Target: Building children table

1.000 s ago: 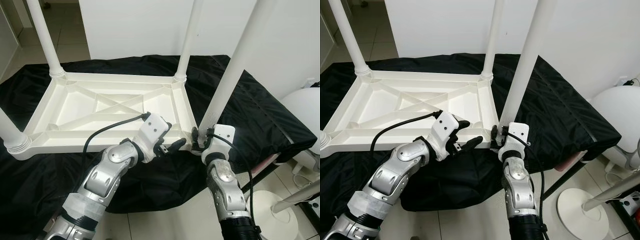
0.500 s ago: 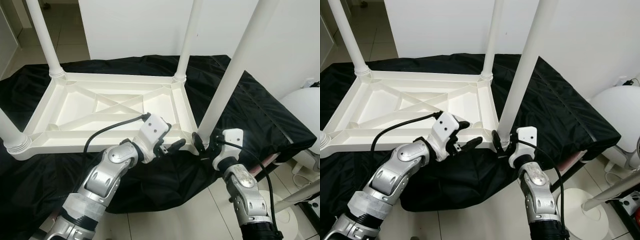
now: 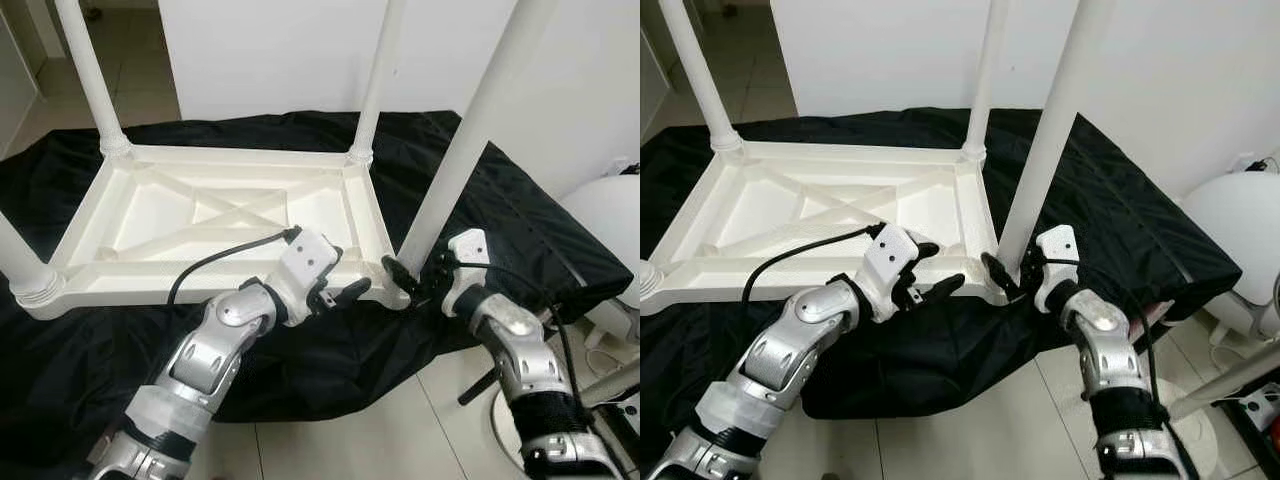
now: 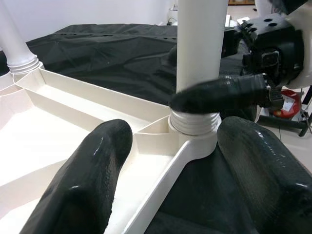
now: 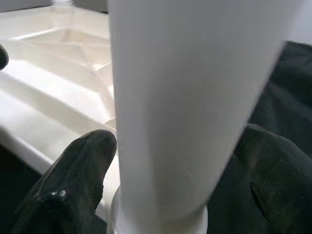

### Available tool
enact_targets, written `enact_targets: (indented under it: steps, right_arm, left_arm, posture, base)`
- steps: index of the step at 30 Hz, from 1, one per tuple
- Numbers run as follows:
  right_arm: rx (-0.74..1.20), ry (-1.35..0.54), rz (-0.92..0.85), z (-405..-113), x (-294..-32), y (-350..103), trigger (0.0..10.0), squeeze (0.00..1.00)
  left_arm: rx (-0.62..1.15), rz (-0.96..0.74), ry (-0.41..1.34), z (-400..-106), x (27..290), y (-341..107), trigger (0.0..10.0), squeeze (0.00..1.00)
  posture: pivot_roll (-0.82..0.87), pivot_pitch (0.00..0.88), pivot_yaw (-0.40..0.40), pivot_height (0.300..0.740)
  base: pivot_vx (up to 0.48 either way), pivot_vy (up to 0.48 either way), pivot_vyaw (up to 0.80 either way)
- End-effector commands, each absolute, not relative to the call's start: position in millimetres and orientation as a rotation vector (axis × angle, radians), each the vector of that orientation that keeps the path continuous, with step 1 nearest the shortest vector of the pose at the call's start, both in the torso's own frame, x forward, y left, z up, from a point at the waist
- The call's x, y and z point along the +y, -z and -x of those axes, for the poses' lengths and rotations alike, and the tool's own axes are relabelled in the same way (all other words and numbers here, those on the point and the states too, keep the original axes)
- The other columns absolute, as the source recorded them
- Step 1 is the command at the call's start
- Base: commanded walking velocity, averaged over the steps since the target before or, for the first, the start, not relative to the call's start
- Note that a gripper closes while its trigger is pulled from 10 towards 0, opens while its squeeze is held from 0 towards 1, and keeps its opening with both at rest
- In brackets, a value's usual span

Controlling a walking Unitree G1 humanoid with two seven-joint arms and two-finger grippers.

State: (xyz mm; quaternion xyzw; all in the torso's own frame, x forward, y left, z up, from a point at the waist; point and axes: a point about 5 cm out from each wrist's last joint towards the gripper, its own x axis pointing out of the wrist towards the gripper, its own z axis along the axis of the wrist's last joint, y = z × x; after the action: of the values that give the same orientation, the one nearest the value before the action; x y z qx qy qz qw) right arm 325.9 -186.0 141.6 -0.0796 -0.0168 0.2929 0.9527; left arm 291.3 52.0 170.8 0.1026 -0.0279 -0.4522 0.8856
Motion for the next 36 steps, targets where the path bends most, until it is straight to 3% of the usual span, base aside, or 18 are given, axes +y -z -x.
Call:
enact_targets:
  steps: [1, 2, 3, 5, 6, 7, 16, 17, 18, 19, 20, 36]
  right_arm:
    - [-0.002, -0.647, 0.188, -327.5, -187.6, -136.5, 7.3, 0.00]
    - [-0.002, -0.647, 0.188, -327.5, -187.6, -136.5, 7.3, 0.00]
    - [0.005, -0.660, 0.196, -328.2, -188.1, -135.4, 4.1, 0.00]
    - [0.005, -0.660, 0.196, -328.2, -188.1, -135.4, 4.1, 0.00]
    - [0.010, -0.671, 0.197, -328.6, -188.4, -134.6, 2.7, 0.00]
    - [0.014, -0.682, 0.199, -329.4, -189.0, -133.6, 0.0, 0.00]
    - [0.039, -0.731, 0.189, -329.0, -189.8, -126.9, 0.0, 0.00]
    - [0.040, -0.732, 0.181, -328.3, -189.5, -125.6, 4.9, 0.00]
    - [0.040, -0.732, 0.181, -328.3, -189.5, -125.6, 4.9, 0.00]
    - [0.040, -0.727, 0.170, -328.0, -189.1, -125.0, 9.6, 0.00]
    - [0.035, -0.717, 0.159, -328.4, -189.2, -124.8, 10.0, 0.00]
    - [0.036, -0.298, 0.032, -328.7, -170.6, -123.8, 10.0, 0.00]
  left_arm:
    - [-0.066, -0.230, 0.955, -291.3, 49.9, -172.5, 10.0, 0.00]
    - [-0.066, -0.230, 0.955, -291.3, 49.9, -172.5, 10.0, 0.00]
    - [-0.066, -0.230, 0.952, -291.3, 50.3, -172.5, 10.0, 0.00]
    - [-0.066, -0.230, 0.952, -291.3, 50.3, -172.5, 10.0, 0.00]
    - [-0.067, -0.230, 0.950, -291.2, 50.6, -172.4, 10.0, 0.00]
    - [-0.067, -0.230, 0.947, -290.9, 51.3, -172.3, 10.0, 0.00]
    - [-0.063, -0.228, 0.938, -289.6, 53.1, -171.8, 10.0, 0.00]
    - [-0.063, -0.228, 0.937, -289.5, 53.3, -171.8, 10.0, 0.00]
    - [-0.063, -0.228, 0.937, -289.5, 53.3, -171.8, 10.0, 0.00]
    - [-0.062, -0.229, 0.937, -289.4, 53.5, -171.6, 10.0, 0.00]
    - [-0.061, -0.229, 0.937, -289.2, 53.7, -171.3, 10.0, 0.00]
    - [-0.052, -0.229, 0.948, -287.4, 53.3, -169.5, 10.0, 0.00]
  posture:
    - [-0.01, 0.000, -0.056, 0.740]
    - [-0.01, 0.000, -0.056, 0.740]
    - [-0.01, 0.000, -0.056, 0.740]
    - [-0.01, 0.000, -0.056, 0.740]
    - [-0.01, 0.000, -0.056, 0.740]
    - [0.00, 0.000, -0.061, 0.740]
    - [0.00, 0.000, -0.064, 0.740]
    - [0.00, 0.000, -0.064, 0.740]
    - [0.00, 0.000, -0.064, 0.740]
    - [0.00, 0.000, -0.063, 0.740]
    - [0.00, 0.000, -0.063, 0.740]
    - [-0.01, 0.000, -0.051, 0.740]
  base:
    - [0.000, 0.000, 0.00]
    - [0.000, 0.000, 0.00]
    - [0.000, 0.000, 0.00]
    - [0.000, 0.000, 0.00]
    - [0.000, 0.000, 0.00]
    - [0.000, 0.000, 0.00]
    - [0.000, 0.000, 0.00]
    - [0.000, 0.000, 0.00]
    - [0.000, 0.000, 0.00]
    - [0.000, 0.000, 0.00]
    - [0.000, 0.000, 0.00]
    - [0.000, 0.000, 0.00]
